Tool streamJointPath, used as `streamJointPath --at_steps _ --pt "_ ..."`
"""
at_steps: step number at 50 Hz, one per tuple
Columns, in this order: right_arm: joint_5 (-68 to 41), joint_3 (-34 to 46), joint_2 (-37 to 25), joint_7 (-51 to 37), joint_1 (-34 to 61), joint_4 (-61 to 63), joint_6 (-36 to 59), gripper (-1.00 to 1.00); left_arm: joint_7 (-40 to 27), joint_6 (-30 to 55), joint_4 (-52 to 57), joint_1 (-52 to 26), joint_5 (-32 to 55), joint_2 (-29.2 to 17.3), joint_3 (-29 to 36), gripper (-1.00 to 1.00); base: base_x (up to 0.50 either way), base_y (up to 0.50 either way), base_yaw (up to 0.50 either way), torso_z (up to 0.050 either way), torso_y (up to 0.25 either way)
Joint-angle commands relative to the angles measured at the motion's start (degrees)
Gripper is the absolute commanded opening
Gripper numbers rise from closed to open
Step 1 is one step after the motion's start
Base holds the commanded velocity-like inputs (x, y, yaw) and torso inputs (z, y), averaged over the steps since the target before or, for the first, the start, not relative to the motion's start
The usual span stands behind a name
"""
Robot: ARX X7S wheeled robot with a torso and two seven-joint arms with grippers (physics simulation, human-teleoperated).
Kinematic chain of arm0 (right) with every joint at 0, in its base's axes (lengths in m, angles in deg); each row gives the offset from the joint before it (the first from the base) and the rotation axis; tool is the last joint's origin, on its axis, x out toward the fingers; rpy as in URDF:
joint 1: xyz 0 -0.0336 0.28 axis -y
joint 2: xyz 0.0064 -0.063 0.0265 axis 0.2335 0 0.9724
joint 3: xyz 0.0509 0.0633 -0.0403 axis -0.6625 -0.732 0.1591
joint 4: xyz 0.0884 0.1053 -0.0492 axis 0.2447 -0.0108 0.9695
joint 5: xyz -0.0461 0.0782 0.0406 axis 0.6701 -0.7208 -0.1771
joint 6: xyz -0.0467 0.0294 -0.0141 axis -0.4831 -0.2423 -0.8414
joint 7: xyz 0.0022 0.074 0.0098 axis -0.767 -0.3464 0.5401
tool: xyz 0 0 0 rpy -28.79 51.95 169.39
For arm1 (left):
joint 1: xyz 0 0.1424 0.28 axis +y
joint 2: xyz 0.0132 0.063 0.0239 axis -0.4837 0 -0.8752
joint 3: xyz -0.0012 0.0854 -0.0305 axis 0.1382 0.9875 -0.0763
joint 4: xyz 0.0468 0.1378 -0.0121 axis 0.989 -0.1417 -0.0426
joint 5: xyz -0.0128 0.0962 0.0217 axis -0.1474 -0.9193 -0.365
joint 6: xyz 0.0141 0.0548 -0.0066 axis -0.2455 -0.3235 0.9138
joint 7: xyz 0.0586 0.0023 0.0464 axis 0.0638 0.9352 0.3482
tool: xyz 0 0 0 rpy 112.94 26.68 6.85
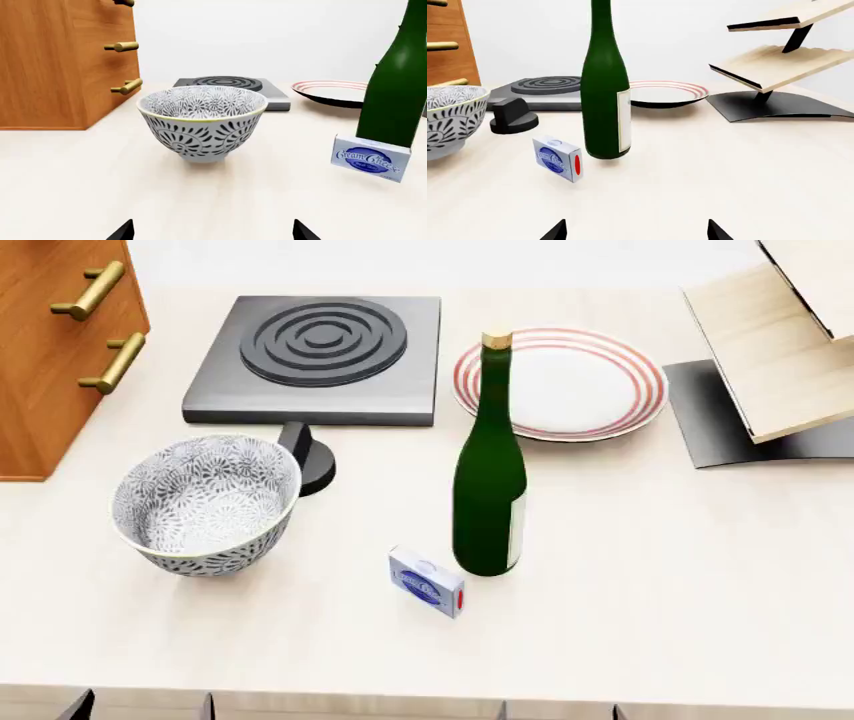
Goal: Pick up the akita bowl and put it on the plate.
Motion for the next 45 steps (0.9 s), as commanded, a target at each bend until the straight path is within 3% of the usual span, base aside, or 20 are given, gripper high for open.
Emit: streamJointPath --at_steps 1,27,45 --pt "-1.06 1.37 -1.05 -1.34 0.52 -1.45 -0.97 1.00 0.00 0.00 0.00 0.00 0.56 -0.57 0.64 1.00 0.00 0.00 0.00 0.000 0.000" --pt "-2.59 6.07 -3.90 -6.00 0.11 -0.82 -2.23 1.00 -3.64 0.07 1.61 -0.17 4.02 -4.39 4.22 1.00 0.00 0.00 0.00 0.000 0.000" --pt "-2.12 5.74 -6.80 -9.69 0.05 23.45 10.46 1.00 -7.90 14.27 27.37 -1.32 1.66 -7.67 4.48 1.00 0.00 0.00 0.00 0.000 0.000"
